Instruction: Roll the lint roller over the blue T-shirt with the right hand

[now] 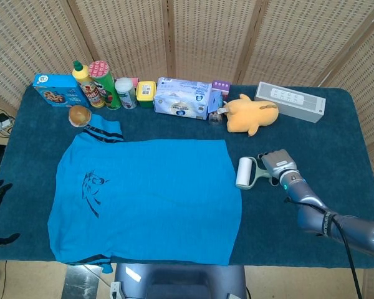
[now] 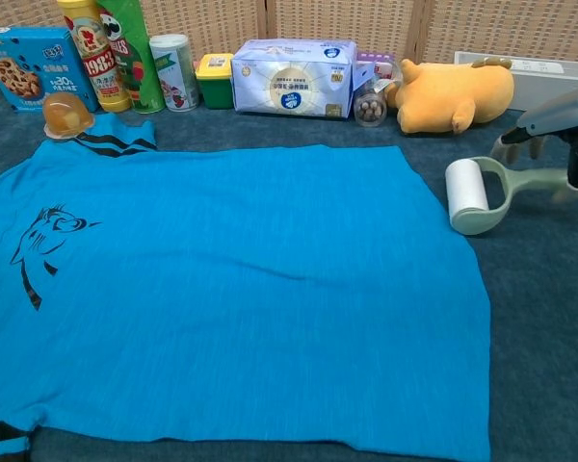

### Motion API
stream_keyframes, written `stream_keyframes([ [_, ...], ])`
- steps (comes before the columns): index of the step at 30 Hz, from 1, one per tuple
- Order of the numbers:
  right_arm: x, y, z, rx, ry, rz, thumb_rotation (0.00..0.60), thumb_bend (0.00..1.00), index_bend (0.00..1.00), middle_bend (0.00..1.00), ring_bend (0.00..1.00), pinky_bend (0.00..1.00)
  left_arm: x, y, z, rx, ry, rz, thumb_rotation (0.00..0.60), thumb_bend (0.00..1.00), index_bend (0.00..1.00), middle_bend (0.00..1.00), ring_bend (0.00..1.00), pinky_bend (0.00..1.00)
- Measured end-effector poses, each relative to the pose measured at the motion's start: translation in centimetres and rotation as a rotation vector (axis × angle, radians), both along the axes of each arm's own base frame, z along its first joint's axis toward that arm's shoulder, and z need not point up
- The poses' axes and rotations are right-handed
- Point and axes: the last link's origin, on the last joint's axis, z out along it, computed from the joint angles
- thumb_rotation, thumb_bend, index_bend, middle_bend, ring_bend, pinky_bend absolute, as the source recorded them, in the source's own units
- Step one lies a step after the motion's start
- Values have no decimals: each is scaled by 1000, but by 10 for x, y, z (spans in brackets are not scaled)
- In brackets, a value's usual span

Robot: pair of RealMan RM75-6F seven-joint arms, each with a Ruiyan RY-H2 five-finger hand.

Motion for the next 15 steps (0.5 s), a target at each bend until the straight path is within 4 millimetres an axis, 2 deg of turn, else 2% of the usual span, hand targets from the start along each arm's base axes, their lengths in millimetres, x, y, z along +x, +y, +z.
stream_keyframes([
  [2, -6, 2, 7, -11, 0, -7, 600, 0, 0, 0, 0, 309, 0, 0, 0, 2, -1, -1, 600, 90, 0, 0, 0, 0],
  [8, -21, 15, 27, -68, -47, -1, 600, 0, 0, 0, 0, 252, 1, -2, 2, 9, -5, -8, 600, 89, 0, 0, 0, 0],
  [15, -34, 46, 56, -230, -186, 83, 600, 0, 0, 0, 0, 220, 3, -6, 4, 18, -7, -26, 600, 90, 0, 0, 0, 0],
])
